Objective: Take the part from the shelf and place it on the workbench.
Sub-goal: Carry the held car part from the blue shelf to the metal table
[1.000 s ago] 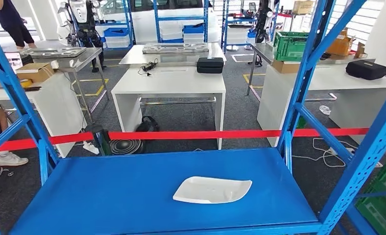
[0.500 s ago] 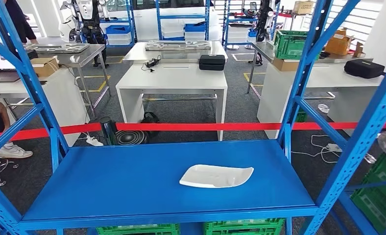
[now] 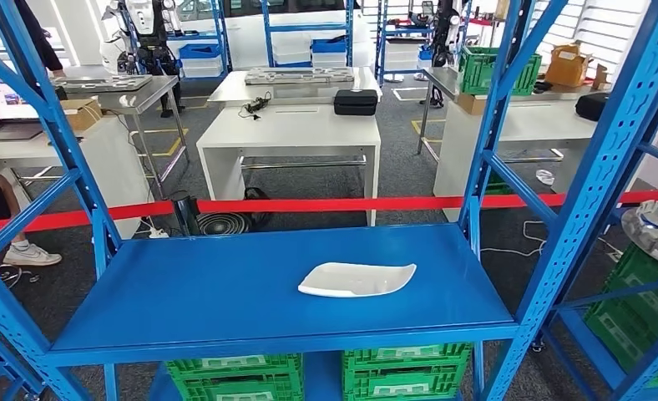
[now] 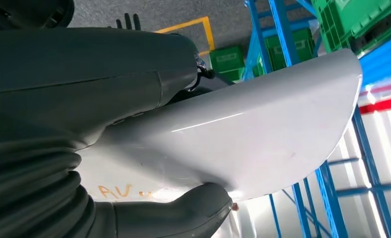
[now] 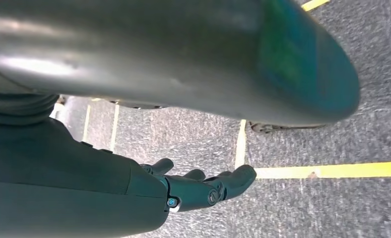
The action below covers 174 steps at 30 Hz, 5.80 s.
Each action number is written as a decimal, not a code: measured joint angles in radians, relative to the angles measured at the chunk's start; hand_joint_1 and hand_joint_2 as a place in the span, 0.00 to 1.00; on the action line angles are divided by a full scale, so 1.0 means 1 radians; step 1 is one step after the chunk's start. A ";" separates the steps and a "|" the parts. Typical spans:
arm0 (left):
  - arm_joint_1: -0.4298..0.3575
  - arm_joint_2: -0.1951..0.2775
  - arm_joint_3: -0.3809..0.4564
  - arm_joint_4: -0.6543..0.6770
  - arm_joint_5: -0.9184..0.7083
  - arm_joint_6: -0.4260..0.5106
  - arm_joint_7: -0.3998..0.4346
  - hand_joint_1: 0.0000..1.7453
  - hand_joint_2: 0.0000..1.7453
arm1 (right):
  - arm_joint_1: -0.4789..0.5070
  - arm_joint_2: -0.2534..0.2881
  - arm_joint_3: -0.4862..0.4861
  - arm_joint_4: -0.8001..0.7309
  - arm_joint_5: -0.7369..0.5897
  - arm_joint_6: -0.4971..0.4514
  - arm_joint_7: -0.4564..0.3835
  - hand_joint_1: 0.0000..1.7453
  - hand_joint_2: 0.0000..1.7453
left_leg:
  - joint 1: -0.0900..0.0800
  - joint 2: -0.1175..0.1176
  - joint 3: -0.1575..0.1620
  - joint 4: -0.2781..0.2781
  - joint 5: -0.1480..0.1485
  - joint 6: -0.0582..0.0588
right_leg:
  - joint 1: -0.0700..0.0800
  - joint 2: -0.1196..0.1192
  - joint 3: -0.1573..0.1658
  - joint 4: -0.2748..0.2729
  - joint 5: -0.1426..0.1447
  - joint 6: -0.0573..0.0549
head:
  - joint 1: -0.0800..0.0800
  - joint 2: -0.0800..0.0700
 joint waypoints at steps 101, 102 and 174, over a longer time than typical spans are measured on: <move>-0.204 0.004 -0.183 0.314 0.092 -0.083 0.014 1.00 1.00 | 0.008 0.023 -0.079 0.000 -0.077 0.014 0.000 0.00 0.00 | -0.001 0.008 -0.094 -0.006 0.078 0.057 | -0.001 0.001 -0.070 0.267 -0.166 0.038 | 0.011 0.000; -0.203 0.003 -0.183 0.312 0.088 -0.082 0.013 1.00 1.00 | 0.008 0.024 -0.079 0.000 -0.080 0.012 0.000 0.00 0.00 | -0.001 0.008 -0.113 0.003 0.086 0.055 | -0.002 0.001 -0.046 0.259 -0.144 0.037 | 0.012 0.000; -0.125 0.011 -0.101 0.277 0.108 -0.133 -0.028 1.00 1.00 | -0.010 0.059 -0.051 -0.003 0.004 0.047 0.000 0.00 0.00 | 0.001 -0.037 -0.191 0.130 0.022 -0.001 | -0.008 0.008 0.087 -0.013 -0.078 -0.018 | 0.006 0.000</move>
